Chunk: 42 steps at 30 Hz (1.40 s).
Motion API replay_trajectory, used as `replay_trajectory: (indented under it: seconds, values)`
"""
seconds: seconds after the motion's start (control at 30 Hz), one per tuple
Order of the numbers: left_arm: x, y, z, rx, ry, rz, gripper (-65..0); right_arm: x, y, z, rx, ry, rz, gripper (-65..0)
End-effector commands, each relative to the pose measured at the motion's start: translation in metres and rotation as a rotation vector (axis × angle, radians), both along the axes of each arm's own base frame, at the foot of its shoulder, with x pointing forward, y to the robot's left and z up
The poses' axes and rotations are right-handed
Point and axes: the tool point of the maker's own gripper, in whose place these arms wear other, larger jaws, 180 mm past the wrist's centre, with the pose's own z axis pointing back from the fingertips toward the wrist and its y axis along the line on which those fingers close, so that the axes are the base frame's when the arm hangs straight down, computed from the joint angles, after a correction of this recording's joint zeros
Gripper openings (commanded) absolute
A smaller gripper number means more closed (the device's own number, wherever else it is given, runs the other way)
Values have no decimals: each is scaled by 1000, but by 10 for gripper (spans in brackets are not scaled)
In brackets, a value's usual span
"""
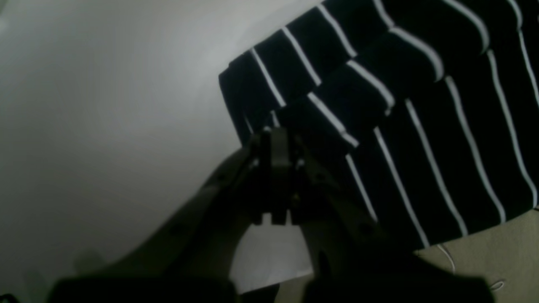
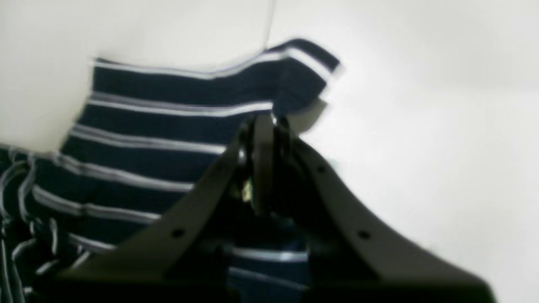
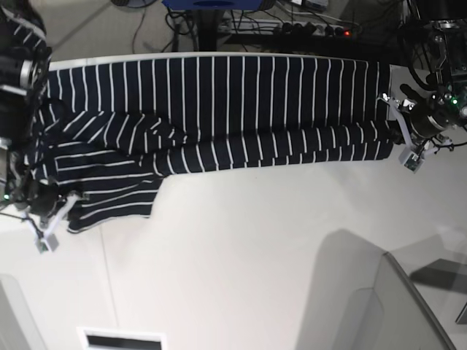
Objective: Layout the t-shirt on the table in an organized manner, then fold the t-shirt properly
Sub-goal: 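Fold the sleeve flap onto the folded shirt with the right gripper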
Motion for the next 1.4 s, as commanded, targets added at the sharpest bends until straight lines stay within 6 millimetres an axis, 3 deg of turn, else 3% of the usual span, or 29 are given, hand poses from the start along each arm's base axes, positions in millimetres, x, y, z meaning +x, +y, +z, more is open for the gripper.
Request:
replay_trajectory:
  seconds: [0.0,0.37,0.5,0.67,0.87,1.17,1.27,1.37]
  values:
    - [9,6,12,22,-38,-7,-650,7,-5,20,-38,-44,13,-650]
    - [8,-4,8,19,-19,-44,-650,-92,27,57,-283,3,146,-650]
    - [11,-3,14,28,-37,-48,-650,-124,32,56,-312,48,160,-650]
    - [8,-13,26,47,-66,-90,-650,-161,55,48,-269,82,168,-650]
    - [7,-16,27,47,-68,-99,-650,-176,63,38,-243,118,165,-650]
    - [3,-5,23,128,-41,-109,-650,-201,56,28,-232,175,134,-650]
    - [3,-5,24,128,-41,-110,-650,-199,55,26,-209,153,101,-650]
    - [3,-5,24,131,-41,-112,-650,-204,53,13,-185,186,88,-650]
